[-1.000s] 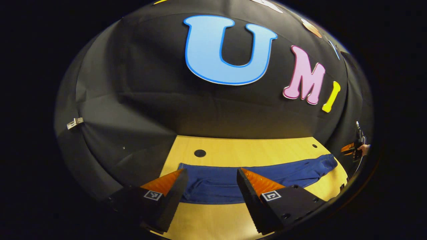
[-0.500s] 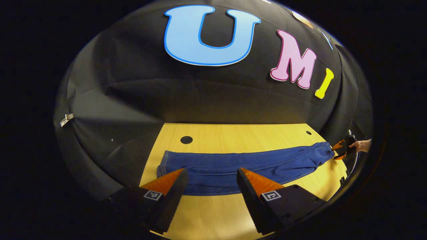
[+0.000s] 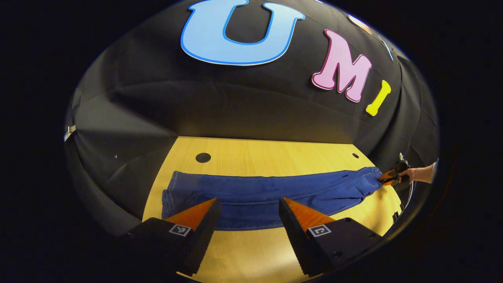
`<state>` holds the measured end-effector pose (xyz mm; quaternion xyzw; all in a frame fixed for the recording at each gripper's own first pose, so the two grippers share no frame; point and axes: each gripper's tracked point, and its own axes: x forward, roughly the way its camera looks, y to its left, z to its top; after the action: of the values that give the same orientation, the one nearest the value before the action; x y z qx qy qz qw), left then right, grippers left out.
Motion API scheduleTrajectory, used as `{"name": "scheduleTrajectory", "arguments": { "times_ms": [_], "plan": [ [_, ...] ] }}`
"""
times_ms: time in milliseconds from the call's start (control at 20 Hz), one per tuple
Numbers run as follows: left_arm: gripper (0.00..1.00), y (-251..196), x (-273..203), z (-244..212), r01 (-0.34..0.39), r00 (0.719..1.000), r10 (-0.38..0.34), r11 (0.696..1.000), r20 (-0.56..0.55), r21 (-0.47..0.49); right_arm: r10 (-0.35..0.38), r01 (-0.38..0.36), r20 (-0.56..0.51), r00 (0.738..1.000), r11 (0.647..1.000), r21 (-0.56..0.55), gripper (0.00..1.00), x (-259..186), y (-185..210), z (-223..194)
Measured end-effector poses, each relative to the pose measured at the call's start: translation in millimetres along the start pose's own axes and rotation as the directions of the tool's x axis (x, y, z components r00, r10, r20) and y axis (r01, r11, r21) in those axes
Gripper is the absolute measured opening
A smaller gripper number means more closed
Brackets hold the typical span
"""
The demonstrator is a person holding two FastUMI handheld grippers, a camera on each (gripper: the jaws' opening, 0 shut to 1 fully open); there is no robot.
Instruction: Grasp the waist and the cuffs of the jeans and fold them to make the two legs overlap; first hold the waist and fold one-third of the jeans toward the cuffs, then hold the cuffs and fold the remaining one-third in the same direction to finish folding.
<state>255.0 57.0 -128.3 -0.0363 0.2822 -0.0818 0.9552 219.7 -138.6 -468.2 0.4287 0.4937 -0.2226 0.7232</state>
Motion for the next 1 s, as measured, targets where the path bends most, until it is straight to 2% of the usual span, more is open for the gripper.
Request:
{"name": "scheduleTrajectory", "arguments": {
  "times_ms": [50,100,150,250,300,350,400,500,550,600,650,750,800,900,1000],
  "plan": [
    [0.92,2.0,-0.3,-3.4,-0.002,1.000,0.002,1.000,-0.001,-0.005,0.003,-0.003,0.012,1.000,1.000,-0.013,0.16,-2.2,2.3,1.5],
    [0.93,4.5,-1.3,-5.4,-0.008,1.000,0.008,1.000,-0.004,-0.008,0.013,-0.012,0.029,0.999,0.999,-0.030,0.22,-4.1,5.0,2.3],
    [0.93,7.7,-3.0,-7.6,-0.012,1.000,0.012,1.000,-0.005,-0.010,0.030,-0.027,0.055,0.998,0.998,-0.055,0.17,-10.2,8.8,5.5],
    [0.93,13.2,-6.4,-11.6,-0.022,1.000,0.022,1.000,-0.007,-0.016,0.081,-0.064,0.121,0.989,0.989,-0.133,0.12,-31.3,25.8,12.7],
    [0.89,15.6,-9.4,-13.2,-0.024,1.000,0.024,1.000,-0.006,-0.020,0.117,-0.088,0.146,0.982,0.977,-0.197,0.16,-41.8,36.4,16.3],
    [0.93,18.2,-12.6,-15.4,-0.025,1.000,0.025,0.999,-0.006,-0.024,0.153,-0.105,0.161,0.975,0.957,-0.269,0.16,-52.3,47.1,17.2],
    [0.92,19.7,-15.8,-17.3,-0.027,1.000,0.027,0.999,-0.008,-0.030,0.189,-0.118,0.184,0.964,0.933,-0.340,0.10,-64.2,63.0,18.2],
    [0.93,24.9,-22.5,-22.4,-0.037,0.999,0.037,0.999,-0.007,-0.040,0.276,-0.148,0.229,0.934,0.878,-0.454,0.22,-97.0,97.9,16.4],
    [0.93,27.2,-25.9,-25.4,-0.038,0.999,0.038,0.998,-0.006,-0.047,0.318,-0.160,0.250,0.915,0.852,-0.498,0.16,-115.4,116.0,17.2],
    [0.93,27.8,-30.2,-27.2,-0.040,0.999,0.040,0.998,-0.004,-0.054,0.362,-0.170,0.264,0.894,0.819,-0.548,0.16,-138.6,136.8,13.2],
    [0.94,29.8,-33.2,-29.6,-0.040,0.999,0.041,0.997,-0.001,-0.059,0.405,-0.173,0.277,0.871,0.782,-0.599,0.10,-158.6,152.0,7.1],
    [0.93,30.3,-41.6,-32.7,-0.043,0.999,0.043,0.997,0.004,-0.057,0.486,-0.191,0.270,0.831,0.706,-0.682,0.10,-202.4,172.1,-1.0],
    [0.93,31.8,-44.4,-34.5,-0.047,0.999,0.047,0.997,0.006,-0.054,0.521,-0.195,0.264,0.811,0.667,-0.719,0.16,-222.6,182.7,-9.3],
    [0.93,33.2,-54.8,-39.2,-0.055,0.998,0.056,0.997,0.009,-0.051,0.589,-0.157,0.262,0.765,0.564,-0.811,0.16,-254.3,195.0,-30.1],
    [0.93,35.8,-62.6,-48.4,-0.067,0.998,0.067,0.996,-0.001,-0.064,0.630,-0.142,0.212,0.747,0.462,-0.875,0.16,-271.6,196.7,-64.6]
  ]
}}
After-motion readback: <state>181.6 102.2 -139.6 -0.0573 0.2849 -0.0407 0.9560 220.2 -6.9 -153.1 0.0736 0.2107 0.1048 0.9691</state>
